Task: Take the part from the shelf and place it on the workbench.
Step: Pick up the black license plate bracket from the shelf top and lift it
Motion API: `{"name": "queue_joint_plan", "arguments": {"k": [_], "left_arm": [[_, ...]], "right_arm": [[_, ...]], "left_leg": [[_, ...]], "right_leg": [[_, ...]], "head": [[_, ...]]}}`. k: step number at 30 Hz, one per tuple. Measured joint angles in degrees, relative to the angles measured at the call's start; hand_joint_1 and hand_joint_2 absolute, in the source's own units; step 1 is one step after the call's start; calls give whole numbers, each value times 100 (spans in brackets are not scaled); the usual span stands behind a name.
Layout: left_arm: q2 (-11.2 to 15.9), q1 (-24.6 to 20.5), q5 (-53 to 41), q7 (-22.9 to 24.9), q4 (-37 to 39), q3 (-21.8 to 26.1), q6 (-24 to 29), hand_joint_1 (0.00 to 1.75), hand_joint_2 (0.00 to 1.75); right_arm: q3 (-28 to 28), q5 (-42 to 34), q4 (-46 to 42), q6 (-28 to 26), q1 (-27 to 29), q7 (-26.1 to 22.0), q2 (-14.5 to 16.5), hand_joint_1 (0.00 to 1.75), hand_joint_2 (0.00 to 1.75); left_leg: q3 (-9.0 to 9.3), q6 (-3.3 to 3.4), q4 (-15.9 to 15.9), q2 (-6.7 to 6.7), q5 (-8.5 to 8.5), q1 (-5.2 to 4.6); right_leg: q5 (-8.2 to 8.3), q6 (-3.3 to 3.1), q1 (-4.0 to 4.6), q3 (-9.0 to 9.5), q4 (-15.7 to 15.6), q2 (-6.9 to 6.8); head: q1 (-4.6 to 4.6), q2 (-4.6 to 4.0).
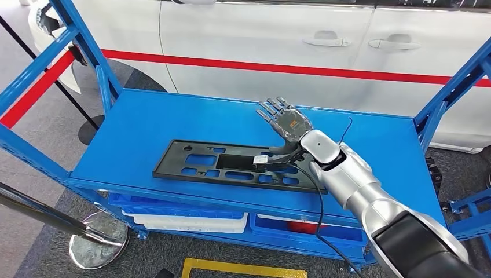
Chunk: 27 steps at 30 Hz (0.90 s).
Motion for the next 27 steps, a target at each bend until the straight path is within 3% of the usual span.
{"name": "queue_joint_plan", "arguments": {"k": [2, 3, 4, 6, 7, 9, 12, 14, 16, 17, 18, 19, 21, 23, 25, 27], "left_arm": [[-2, -1, -21, 6, 0, 0, -3, 0, 0], [-2, 5, -33, 8, 0, 0, -3, 0, 0], [-2, 9, -42, 10, 0, 0, -4, 0, 0], [-1, 12, -50, 9, 0, 1, -4, 0, 0], [-1, 10, -52, 7, 0, 1, -4, 0, 0], [1, 18, -55, 4, 0, 2, -4, 0, 0], [-7, 17, -59, 3, 0, 4, -4, 0, 0], [-14, -6, -58, -2, 0, 16, -6, 0, 0], [-20, -12, -34, -1, 0, 44, -15, 0, 0], [-22, -5, -19, 2, 0, 66, -20, 0, 0], [-23, 1, -6, 5, 0, 89, -22, 0, 0], [-23, 4, 2, 5, 0, 109, -23, 0, 0], [-25, 0, 7, 5, 0, 132, -24, 0, 0], [-26, -5, 8, 5, 0, 137, -25, 0, 0], [-27, -5, 10, 5, 0, 139, -29, 0, 0], [-28, -7, 11, 5, -1, 140, -32, 0, 0]], "right_arm": [[122, 205, 111, 23, -25, 120, -48, 0, 175], [153, 224, 150, 32, -31, 135, -57, 0, 175], [165, 191, 179, 34, -38, 120, -57, 0, 175], [163, 37, 219, 32, -43, 1, -60, 0, 175], [154, -50, 232, 31, -41, -67, -63, 0, 175], [132, -169, 249, 33, -36, -170, -68, 0, 175], [93, -262, 253, 37, -36, -246, -62, 0, 175], [45, -345, 253, 48, -37, -297, -41, 0, 175], [-5, -427, 253, 52, -21, -347, -5, 0, 175], [-23, -453, 253, 51, -9, -367, 9, 0, 175], [-35, -470, 253, 50, 0, -379, 21, 0, 175], [-45, -478, 253, 49, 2, -383, 27, 0, 175], [-71, -489, 252, 44, -11, -383, 28, 0, 175], [-91, -502, 250, 39, -34, -384, 36, 0, 175], [-95, -510, 248, 36, -42, -386, 43, 0, 175], [-100, -513, 241, 34, -42, -387, 41, 0, 175]], "left_leg": [[-423, 2, 540, 1, -164, -9], [-523, 22, 555, 1, -82, -17], [-521, 51, 362, 1, 120, -26], [-355, 126, -345, -13, 637, -48], [-282, 160, -638, -22, 788, -60], [-231, 226, -882, -40, 905, -93], [-181, 313, -942, -39, 997, -87], [-154, 354, -974, -41, 1035, -63], [-155, 363, -973, -44, 1041, -64], [-155, 363, -971, -45, 1040, -64], [-154, 362, -968, -45, 1039, -64], [-150, 357, -964, -45, 1036, -64], [-141, 332, -952, -47, 1021, -67], [-152, 278, -937, -42, 1005, -83], [-165, 211, -938, -33, 1001, -88], [-179, 144, -896, -23, 951, -78]], "right_leg": [[-65, -33, 45, 44, 16, 1], [-99, -39, 64, 69, 30, 9], [-132, -39, 78, 99, 44, 18], [-186, -20, 99, 165, 67, 30], [-198, -4, 106, 180, 77, 30], [-207, 41, 102, 182, 88, 34], [-271, 131, 88, 156, 137, 51], [-546, 185, 62, -16, 563, 71], [-913, 223, 22, -352, 1367, 85], [-1003, 238, 3, -479, 1666, 85], [-989, 248, -16, -509, 1760, 84], [-868, 251, -33, -415, 1605, 81], [-532, 231, -46, 17, 826, 49], [-397, 201, -16, 341, 221, 7], [-424, 172, 22, 390, 106, 5], [-406, 116, 5, 398, 73, 5]], "head": [[1, 0], [1, 0], [1, 1], [1, 1], [1, 1], [1, 1], [1, 1], [2, 1], [3, 1], [3, 1], [2, 1], [2, 1], [2, 1], [2, 1], [1, 1], [1, 1]]}}
